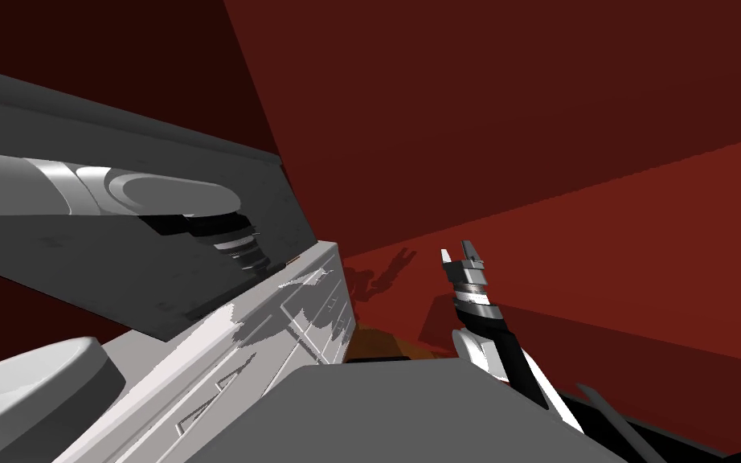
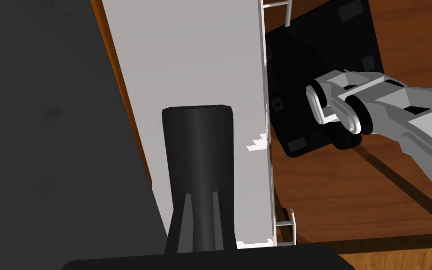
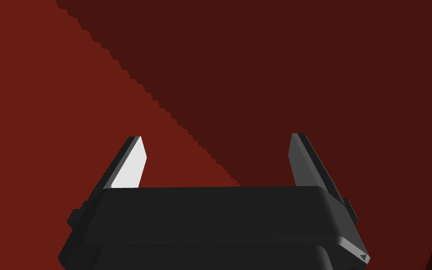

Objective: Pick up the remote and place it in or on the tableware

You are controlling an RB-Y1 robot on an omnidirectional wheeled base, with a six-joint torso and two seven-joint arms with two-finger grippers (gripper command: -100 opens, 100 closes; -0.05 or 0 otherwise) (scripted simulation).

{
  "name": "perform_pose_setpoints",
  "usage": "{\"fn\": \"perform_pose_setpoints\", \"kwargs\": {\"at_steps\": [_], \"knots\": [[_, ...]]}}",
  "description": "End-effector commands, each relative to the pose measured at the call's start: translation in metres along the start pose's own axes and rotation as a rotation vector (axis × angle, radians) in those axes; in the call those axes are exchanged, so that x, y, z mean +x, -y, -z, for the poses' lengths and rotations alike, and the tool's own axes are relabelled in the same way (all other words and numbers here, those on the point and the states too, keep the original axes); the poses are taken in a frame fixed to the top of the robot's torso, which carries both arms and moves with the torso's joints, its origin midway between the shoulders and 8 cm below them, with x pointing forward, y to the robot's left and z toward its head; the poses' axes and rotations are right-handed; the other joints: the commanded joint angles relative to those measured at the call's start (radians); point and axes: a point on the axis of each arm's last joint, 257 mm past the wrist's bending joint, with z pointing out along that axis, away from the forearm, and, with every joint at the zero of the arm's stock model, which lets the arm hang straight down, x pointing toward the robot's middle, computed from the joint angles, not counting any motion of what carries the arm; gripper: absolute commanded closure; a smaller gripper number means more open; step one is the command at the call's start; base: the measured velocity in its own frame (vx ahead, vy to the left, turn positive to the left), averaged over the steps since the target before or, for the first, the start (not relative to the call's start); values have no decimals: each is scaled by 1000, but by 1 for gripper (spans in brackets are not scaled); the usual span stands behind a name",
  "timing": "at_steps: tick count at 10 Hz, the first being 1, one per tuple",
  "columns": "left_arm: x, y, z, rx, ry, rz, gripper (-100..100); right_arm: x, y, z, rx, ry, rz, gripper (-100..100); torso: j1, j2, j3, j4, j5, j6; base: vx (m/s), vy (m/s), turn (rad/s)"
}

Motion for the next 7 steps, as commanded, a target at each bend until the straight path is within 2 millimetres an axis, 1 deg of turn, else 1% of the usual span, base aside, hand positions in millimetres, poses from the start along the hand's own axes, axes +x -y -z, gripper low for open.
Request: {"fn": "perform_pose_setpoints", "kwargs": {"at_steps": [1,7], "knots": [[-4,4,8,14,7,-15,100,0,0,0,0,0,0,0,0,0,0,0,0,0,-28,-1,-15],[-16,17,36,51,36,-53,100,0,0,0,0,0,0,0,-1,0,0,0,-1,-1,-28,5,-13]]}}
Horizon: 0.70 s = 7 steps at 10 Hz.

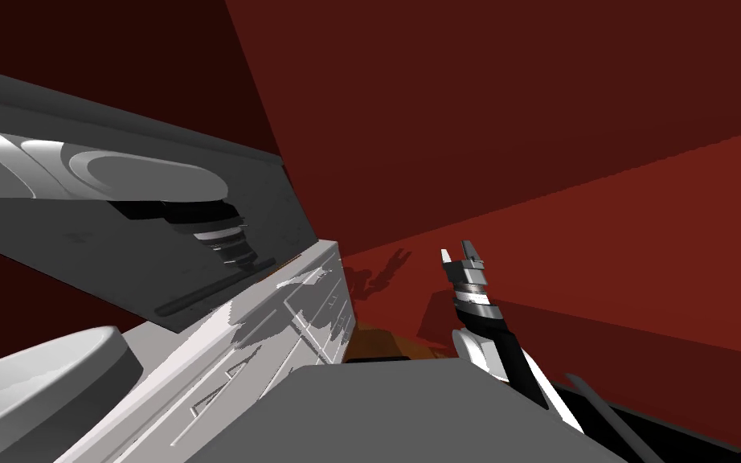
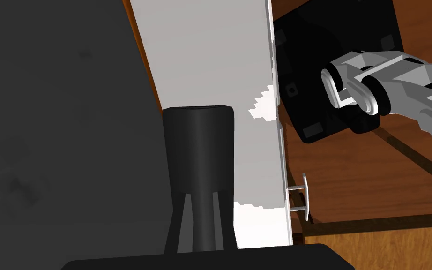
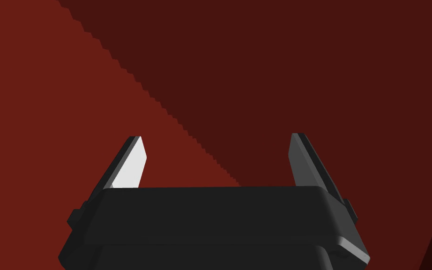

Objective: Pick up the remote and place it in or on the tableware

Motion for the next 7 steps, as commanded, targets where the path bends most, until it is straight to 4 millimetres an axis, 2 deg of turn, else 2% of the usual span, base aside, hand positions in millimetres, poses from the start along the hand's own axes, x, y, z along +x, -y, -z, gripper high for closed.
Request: {"fn": "perform_pose_setpoints", "kwargs": {"at_steps": [1,4,7], "knots": [[-3,4,9,10,2,-11,100,0,0,0,0,0,0,0,0,0,0,0,0,0,-39,14,-16],[5,16,30,28,-67,-10,100,0,0,0,0,0,0,0,5,5,4,2,1,-2,-104,39,0],[12,23,49,26,-132,20,100,0,0,0,0,0,0,0,14,14,10,6,3,-7,-178,74,34]]}}
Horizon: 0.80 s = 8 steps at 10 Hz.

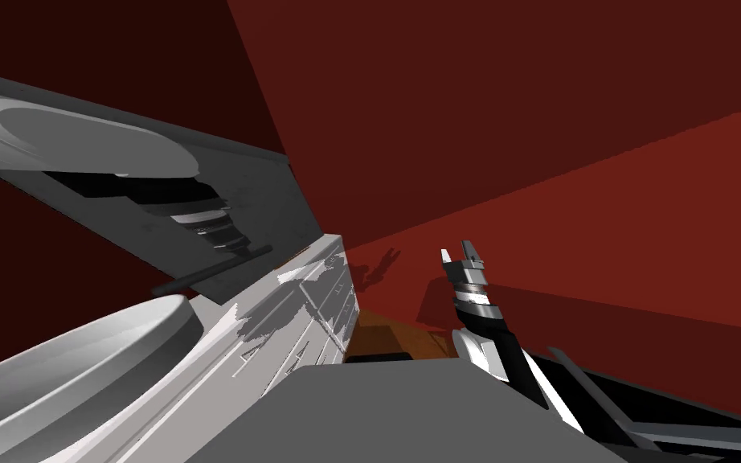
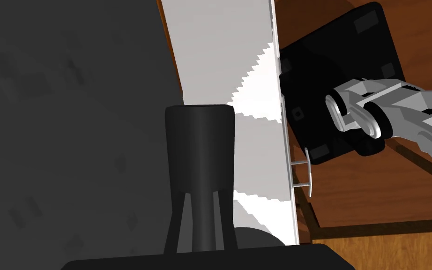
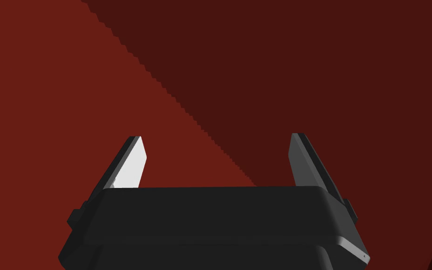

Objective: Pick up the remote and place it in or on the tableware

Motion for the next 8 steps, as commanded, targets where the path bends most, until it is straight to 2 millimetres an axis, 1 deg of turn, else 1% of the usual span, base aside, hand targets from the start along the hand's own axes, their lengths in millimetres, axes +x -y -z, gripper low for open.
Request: {"fn": "perform_pose_setpoints", "kwargs": {"at_steps": [1,3,5,7,8], "knots": [[1,3,10,-4,-21,22,100,0,0,0,0,0,0,0,0,0,0,0,0,0,-200,90,59],[-5,1,21,-17,-8,36,100,0,0,0,0,0,0,0,5,4,3,2,2,-3,-181,78,49],[-15,-3,27,-34,25,40,100,0,0,0,0,0,0,0,8,6,4,2,4,-6,-150,42,41],[-27,-10,32,-56,73,42,100,0,0,0,0,0,0,0,6,3,3,2,3,-6,-85,33,23],[-29,-11,33,-59,80,42,100,0,0,0,0,0,0,0,6,0,1,1,3,-6,-27,20,5]]}}
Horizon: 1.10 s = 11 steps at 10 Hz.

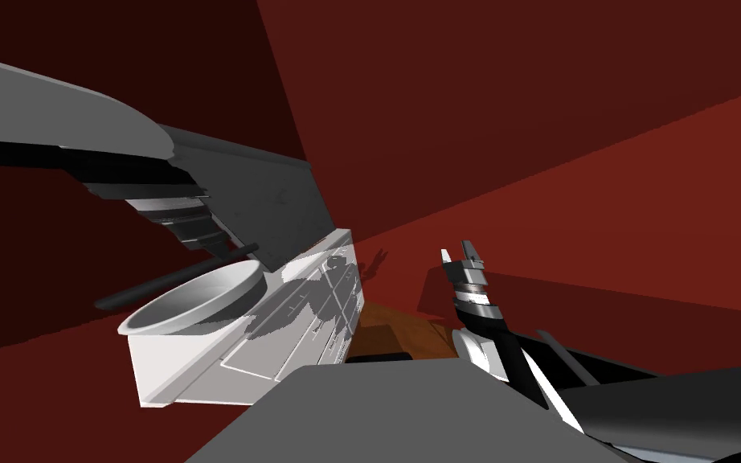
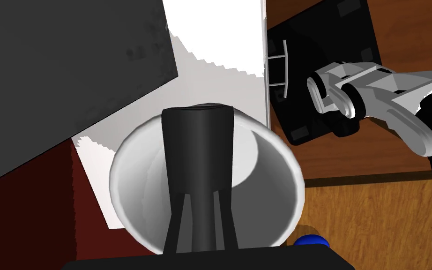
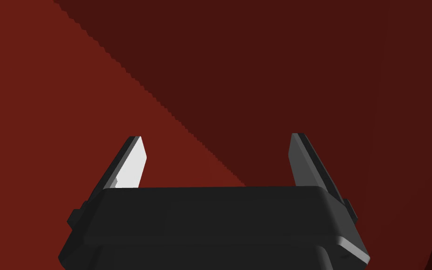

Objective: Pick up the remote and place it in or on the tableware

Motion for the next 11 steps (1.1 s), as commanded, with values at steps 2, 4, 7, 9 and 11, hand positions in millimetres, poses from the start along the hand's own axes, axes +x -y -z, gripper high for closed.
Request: {"fn": "perform_pose_setpoints", "kwargs": {"at_steps": [2,4,7,9,11], "knots": [[-14,-7,3,-23,54,1,100,0,0,0,0,0,0,0,-1,-2,-1,-1,0,0,-21,12,7],[-12,-4,3,-19,44,1,-100,0,0,0,0,0,0,0,-2,-4,-3,-1,-1,1,-6,3,3],[-11,-4,3,-19,44,1,-100,0,0,0,0,0,0,0,-2,-6,-4,-2,-1,1,0,0,0],[-11,-4,3,-19,44,1,0,0,0,0,0,0,0,0,-2,-6,-4,-2,-1,1,0,0,0],[-6,-18,17,-20,51,-14,-100,0,0,0,0,0,0,0,-2,-7,-5,-2,-1,1,29,31,47]]}}
